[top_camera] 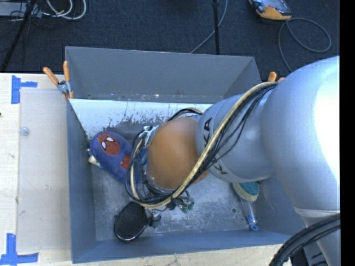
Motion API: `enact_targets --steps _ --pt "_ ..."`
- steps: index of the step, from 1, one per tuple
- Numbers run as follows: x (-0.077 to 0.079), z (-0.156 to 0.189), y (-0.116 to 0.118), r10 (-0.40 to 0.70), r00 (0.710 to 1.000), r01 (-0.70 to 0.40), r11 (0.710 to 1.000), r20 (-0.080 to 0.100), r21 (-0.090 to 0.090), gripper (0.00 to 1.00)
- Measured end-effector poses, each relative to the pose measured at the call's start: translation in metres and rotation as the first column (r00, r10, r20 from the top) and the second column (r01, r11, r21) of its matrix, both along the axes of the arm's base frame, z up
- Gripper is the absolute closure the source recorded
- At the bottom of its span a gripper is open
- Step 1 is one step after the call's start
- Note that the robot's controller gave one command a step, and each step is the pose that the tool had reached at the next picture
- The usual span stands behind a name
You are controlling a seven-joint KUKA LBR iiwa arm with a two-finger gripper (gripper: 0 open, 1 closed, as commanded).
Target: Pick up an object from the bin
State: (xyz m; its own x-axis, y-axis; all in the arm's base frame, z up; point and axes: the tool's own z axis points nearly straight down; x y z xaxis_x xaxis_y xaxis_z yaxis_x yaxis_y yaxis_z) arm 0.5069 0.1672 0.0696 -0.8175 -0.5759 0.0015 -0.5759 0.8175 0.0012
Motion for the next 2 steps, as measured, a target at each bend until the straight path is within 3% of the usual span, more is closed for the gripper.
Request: enact_targets --steps 1,2 --pt "-0.0029 0.1132 -0.0039 -0.017 1.0 0.017 1.0 -0.001 0.001 1.0" --pt "-0.0029 0.1132 -0.0041 -0.018 1.0 0.018 1.0 -0.002 0.0 1.0"
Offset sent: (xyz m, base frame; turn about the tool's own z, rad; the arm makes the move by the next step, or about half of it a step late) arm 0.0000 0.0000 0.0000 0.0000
